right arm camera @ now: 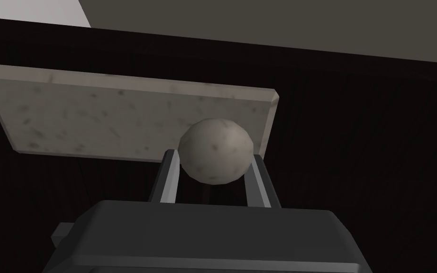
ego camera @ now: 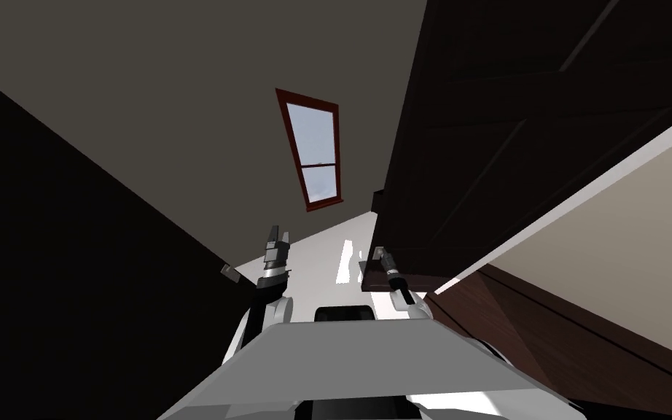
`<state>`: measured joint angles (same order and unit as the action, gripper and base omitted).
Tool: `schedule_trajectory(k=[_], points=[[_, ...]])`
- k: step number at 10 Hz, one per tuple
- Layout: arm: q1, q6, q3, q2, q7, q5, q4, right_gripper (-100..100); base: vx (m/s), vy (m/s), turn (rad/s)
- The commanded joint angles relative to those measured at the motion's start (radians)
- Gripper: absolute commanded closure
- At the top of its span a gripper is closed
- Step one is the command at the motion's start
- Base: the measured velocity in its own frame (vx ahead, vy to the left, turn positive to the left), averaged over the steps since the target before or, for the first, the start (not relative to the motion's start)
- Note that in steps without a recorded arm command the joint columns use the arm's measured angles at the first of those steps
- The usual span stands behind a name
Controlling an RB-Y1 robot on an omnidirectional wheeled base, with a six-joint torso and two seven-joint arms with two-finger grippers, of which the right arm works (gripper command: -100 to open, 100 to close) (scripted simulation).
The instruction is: Push the door open
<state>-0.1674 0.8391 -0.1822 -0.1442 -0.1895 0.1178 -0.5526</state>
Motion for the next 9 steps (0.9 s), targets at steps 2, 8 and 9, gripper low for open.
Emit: schedule_trajectory(k=[2, 8, 9], points=[[-0.003, -0.001, -0.017, -0.002, 0.009, -0.011, 0.002, 100, 0.178, 0.050, -0.042], [-0.002, -0.005, -0.069, -0.004, 0.034, -0.043, 0.004, 100, 0.157, 0.060, -0.039], [-0.002, -0.005, -0.078, -0.005, 0.039, -0.049, 0.005, 100, 0.162, 0.066, -0.058]])
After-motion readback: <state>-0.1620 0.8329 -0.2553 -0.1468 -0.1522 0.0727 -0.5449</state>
